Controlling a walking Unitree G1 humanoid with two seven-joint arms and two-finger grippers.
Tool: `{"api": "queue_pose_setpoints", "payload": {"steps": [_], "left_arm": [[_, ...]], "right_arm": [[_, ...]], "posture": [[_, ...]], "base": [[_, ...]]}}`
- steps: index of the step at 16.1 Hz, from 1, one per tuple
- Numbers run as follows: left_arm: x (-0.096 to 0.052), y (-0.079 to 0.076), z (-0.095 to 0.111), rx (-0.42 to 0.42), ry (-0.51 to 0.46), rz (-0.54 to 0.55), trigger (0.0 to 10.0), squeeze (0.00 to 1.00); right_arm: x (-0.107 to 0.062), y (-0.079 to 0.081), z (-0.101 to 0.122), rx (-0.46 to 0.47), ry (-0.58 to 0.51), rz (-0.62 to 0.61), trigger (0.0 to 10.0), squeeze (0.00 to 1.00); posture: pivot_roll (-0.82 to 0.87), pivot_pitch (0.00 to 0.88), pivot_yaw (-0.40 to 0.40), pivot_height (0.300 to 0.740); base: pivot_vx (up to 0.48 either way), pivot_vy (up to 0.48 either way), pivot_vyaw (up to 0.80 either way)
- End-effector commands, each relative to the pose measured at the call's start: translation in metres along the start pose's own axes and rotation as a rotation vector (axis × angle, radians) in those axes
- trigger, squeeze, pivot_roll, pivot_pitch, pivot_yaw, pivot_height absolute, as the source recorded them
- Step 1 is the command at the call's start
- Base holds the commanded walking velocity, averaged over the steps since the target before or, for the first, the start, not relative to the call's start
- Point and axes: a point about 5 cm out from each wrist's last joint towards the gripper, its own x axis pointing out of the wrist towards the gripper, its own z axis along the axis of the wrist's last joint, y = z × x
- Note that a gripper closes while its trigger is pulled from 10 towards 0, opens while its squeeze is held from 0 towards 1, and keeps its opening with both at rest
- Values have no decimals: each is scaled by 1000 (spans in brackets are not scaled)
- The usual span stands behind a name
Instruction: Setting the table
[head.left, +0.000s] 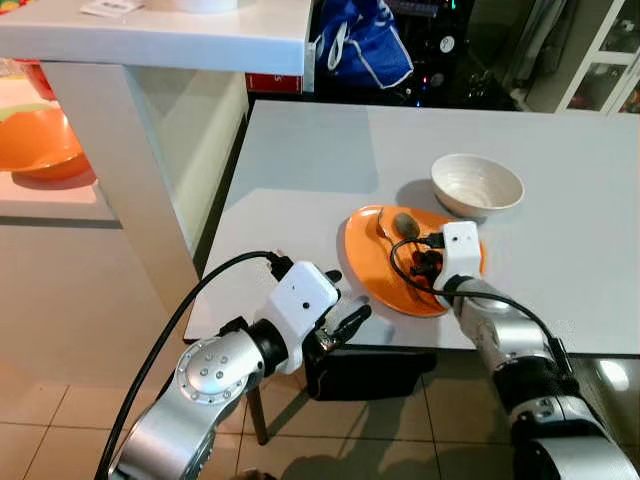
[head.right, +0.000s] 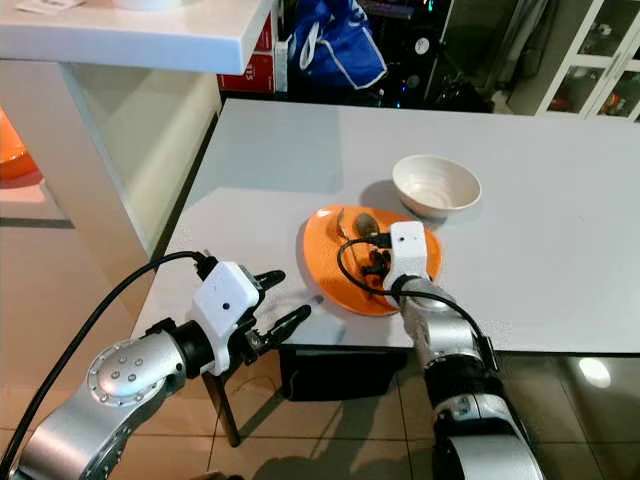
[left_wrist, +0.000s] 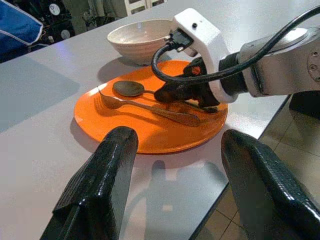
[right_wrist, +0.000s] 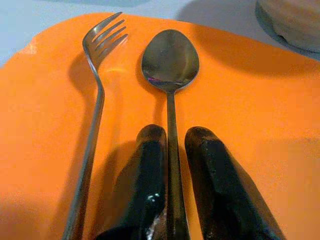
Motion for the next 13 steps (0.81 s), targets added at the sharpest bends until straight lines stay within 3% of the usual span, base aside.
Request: {"api": "queue_pose_setpoints", "payload": {"steps": [1,3,5,6,7,8,9,10,13], "left_arm": [[1,-2,3,12,-7,-20,10000,0],[2,-1,4,17,-11,-13,10000,0],[3,7,15,49,-89,70,10000,0],[4,22,29,12,-170,233,10000,0],[2,32,34,-11,-196,340,10000,0],[-2,36,34,18,-205,382,10000,0],[-4,36,35,37,-213,391,10000,0],[-10,41,35,36,-247,430,10000,0],[-22,44,24,3,-207,466,10000,0]], "right_arm": [[2,-1,4,14,-20,-3,10000,1000],[2,-3,11,7,-57,-20,10000,1000],[-6,-12,35,-4,-215,-76,10000,1000],[-20,-18,54,29,-331,-99,10000,0],[-39,-21,69,58,-428,-111,10000,0],[-60,-19,80,73,-505,-111,10000,0],[-69,-18,83,75,-532,-111,10000,0],[-86,-10,81,84,-554,-88,10000,0],[-120,20,52,101,-506,-9,10000,0]], "posture": [[-68,0,-25,740],[-63,0,-28,740],[-47,0,-43,740],[-36,0,-53,740],[-27,0,-58,740],[-26,0,-56,740],[-26,0,-56,740],[-37,0,-24,740],[-57,0,10,740]], "base": [[0,0,0],[0,0,0],[0,0,0],[0,0,0],[0,0,0],[0,0,0],[0,0,0],[0,0,0],[0,221,0]]}}
